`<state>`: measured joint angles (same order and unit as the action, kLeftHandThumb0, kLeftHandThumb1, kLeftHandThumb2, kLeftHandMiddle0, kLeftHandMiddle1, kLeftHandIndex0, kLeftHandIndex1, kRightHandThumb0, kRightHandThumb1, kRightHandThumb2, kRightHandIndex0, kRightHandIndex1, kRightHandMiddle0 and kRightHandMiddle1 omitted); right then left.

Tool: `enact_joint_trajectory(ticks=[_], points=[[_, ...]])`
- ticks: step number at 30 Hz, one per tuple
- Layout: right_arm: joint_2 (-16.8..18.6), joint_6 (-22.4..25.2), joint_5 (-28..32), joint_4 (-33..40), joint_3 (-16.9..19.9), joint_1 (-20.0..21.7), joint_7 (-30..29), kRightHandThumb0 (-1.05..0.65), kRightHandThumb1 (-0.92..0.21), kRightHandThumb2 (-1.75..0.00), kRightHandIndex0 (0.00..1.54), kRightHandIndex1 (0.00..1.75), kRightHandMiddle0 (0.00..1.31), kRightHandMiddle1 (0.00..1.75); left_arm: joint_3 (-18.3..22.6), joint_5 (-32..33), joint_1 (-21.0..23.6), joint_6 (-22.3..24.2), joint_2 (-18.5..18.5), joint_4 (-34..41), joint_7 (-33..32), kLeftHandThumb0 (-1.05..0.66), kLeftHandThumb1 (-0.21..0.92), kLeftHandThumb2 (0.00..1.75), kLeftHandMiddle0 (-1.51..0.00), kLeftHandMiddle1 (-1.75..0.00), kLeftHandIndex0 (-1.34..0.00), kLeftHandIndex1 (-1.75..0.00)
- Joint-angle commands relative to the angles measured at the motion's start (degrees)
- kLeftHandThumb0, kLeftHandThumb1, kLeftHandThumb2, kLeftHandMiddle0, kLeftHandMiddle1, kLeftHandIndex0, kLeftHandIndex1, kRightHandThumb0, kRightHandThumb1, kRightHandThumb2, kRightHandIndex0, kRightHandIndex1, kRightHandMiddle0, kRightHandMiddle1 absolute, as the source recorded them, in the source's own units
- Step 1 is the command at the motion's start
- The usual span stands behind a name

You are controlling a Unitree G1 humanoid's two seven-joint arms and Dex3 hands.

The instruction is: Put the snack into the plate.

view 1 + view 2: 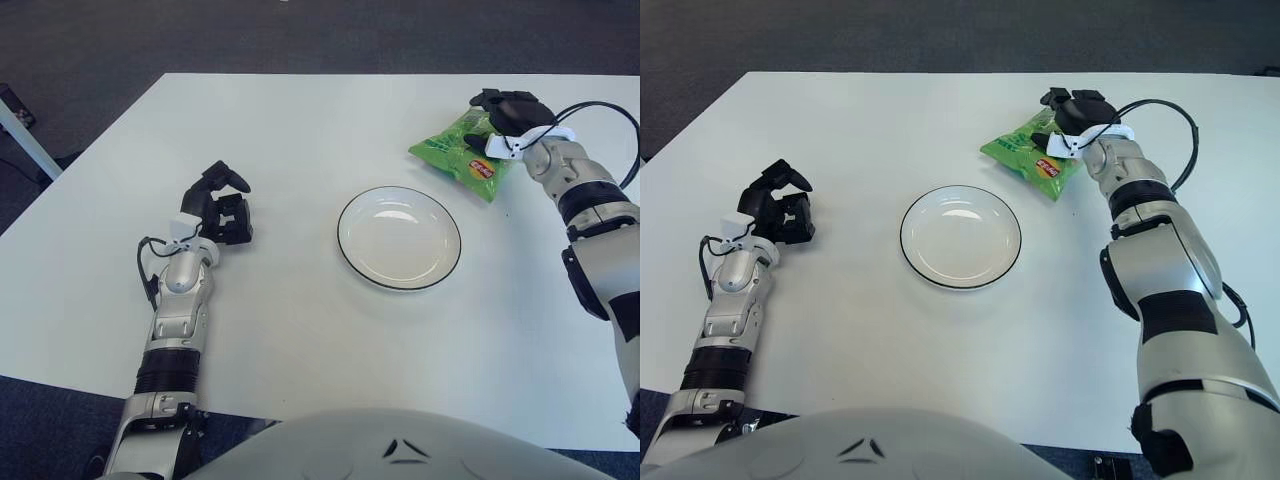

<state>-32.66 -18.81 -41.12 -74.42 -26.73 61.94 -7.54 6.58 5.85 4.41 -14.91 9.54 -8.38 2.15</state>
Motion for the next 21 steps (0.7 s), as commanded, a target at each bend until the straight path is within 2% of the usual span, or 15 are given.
enact_joint_trajectory(ticks=[1, 11, 21], points=[[0.6, -0.7, 1.4, -0.1, 0.3, -0.4, 4.1, -1.05, -0.92, -1.01, 0.0, 0.01, 0.0, 0.56, -0.9, 0.3, -7.8, 0.1, -3.8, -5.5, 0.4, -0.5, 0.28, 1.37, -1.31, -1.75, -0.65, -1.75], [-0.3, -4.5, 1.8, 1.0, 0.1, -1.2, 11.3, -1.05, -0.92, -1.0, 0.0, 0.0, 0.0, 0.45, -0.7, 0.7, -7.7, -1.6, -3.7, -6.2, 1.3, -0.49, 0.29, 1.35, -1.31, -1.75, -0.64, -1.75], [-0.6, -5.0, 1.6, 1.3, -0.3, -1.7, 14.2, -1.05, -0.92, -0.99, 0.0, 0.0, 0.0, 0.37, -0.6, 0.5, -7.7, -1.0, -3.7, -6.3, 1.2, -0.49, 0.29, 1.35, -1.31, -1.75, -0.64, -1.75]])
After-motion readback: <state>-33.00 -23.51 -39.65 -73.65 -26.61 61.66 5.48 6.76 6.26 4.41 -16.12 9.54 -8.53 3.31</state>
